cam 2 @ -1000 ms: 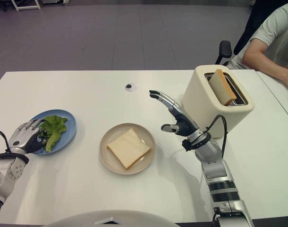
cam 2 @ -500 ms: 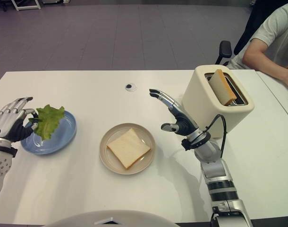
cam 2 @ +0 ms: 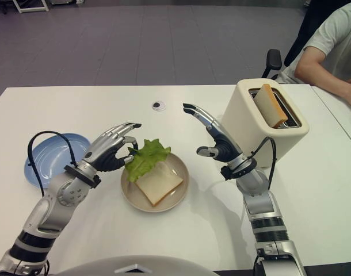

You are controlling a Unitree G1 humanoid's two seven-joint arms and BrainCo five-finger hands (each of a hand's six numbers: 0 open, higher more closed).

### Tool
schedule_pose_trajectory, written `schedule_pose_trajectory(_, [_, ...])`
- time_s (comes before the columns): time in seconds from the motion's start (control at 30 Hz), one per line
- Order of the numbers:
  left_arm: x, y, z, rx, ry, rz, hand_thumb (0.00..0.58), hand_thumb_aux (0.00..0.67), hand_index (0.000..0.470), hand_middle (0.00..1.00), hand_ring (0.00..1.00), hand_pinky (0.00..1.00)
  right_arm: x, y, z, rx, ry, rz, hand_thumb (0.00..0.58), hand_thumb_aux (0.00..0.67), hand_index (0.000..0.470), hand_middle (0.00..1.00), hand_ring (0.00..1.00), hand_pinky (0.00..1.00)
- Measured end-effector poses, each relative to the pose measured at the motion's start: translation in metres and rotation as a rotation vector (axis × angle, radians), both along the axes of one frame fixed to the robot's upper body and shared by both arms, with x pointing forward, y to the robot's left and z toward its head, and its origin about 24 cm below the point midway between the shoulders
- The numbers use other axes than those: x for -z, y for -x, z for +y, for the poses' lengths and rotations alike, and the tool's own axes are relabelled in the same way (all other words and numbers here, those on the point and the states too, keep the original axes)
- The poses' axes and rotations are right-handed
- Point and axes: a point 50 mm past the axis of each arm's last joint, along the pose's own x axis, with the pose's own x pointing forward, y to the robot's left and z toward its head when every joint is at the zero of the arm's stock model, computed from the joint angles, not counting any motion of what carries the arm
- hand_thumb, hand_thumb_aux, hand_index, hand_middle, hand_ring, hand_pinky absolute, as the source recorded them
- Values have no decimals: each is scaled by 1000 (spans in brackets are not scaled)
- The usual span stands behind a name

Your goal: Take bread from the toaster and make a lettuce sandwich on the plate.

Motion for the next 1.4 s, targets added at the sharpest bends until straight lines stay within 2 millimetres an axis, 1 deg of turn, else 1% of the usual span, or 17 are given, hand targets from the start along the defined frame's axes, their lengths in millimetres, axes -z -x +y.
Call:
schedule_pose_trajectory(0.1, [15, 0, -18, 52, -41, 15, 580, 670, 470, 0, 0, 0, -1, 0, 0, 1, -3, -5, 0, 0, 0, 0, 0, 0])
schedule_pose_trajectory(0.2, [24, 3, -25, 76, -79, 17, 580, 670, 470, 0, 0, 0, -1, 0, 0, 2, -4, -6, 0, 0, 0, 0, 0, 0])
schedule_pose_trajectory(0.37, [31, 6, -23, 75, -117, 21, 580, 670, 470, 0, 0, 0, -2, 0, 1, 0, -5, -12, 0, 0, 0, 0, 0, 0])
schedule_pose_trajectory(0.53, [37, 15, -23, 85, -123, 46, 580, 670, 470, 0, 0, 0, -3, 0, 1, 0, -5, -14, 0, 0, 0, 0, 0, 0])
schedule_pose_trajectory(0.67, [36, 21, -22, 94, -132, 48, 580, 670, 470, 0, 0, 0, -3, 0, 1, 0, -5, -13, 0, 0, 0, 0, 0, 0])
schedule_pose_trajectory(0.77, [36, 21, -21, 89, -138, 53, 580, 670, 470, 0, 0, 0, -3, 0, 1, 0, -5, -13, 0, 0, 0, 0, 0, 0])
schedule_pose_trajectory(0.9, [42, 19, -18, 76, -154, 71, 580, 670, 470, 0, 0, 0, -3, 0, 1, -2, -3, -12, 0, 0, 0, 0, 0, 0])
schedule_pose_trajectory(0.93, [43, 19, -18, 73, -157, 73, 297, 202, 142, 0, 0, 0, -3, 0, 1, -3, -3, -12, 0, 0, 0, 0, 0, 0])
schedule_pose_trajectory(0.97, [44, 19, -17, 71, -160, 75, 0, 0, 0, 0, 0, 0, -3, 0, 1, -3, -3, -12, 0, 0, 0, 0, 0, 0])
schedule_pose_trajectory(1.13, [45, 18, -15, 54, -179, 86, 0, 0, 0, 0, 0, 0, -3, 0, 1, -3, -2, -12, 0, 0, 0, 0, 0, 0])
schedule_pose_trajectory(1.2, [42, 17, -13, 48, -180, 81, 0, 0, 0, 0, 0, 0, -3, 0, 1, -3, -2, -11, 0, 0, 0, 0, 0, 0])
schedule_pose_trajectory(1.3, [25, 15, -6, 30, -154, 30, 0, 0, 0, 0, 0, 0, -3, 0, 1, -4, -1, -11, 0, 0, 0, 0, 0, 0])
schedule_pose_trajectory(1.4, [6, 12, 9, -18, -146, -33, 0, 0, 0, 0, 0, 0, -3, 0, 1, -3, -1, -11, 0, 0, 0, 0, 0, 0])
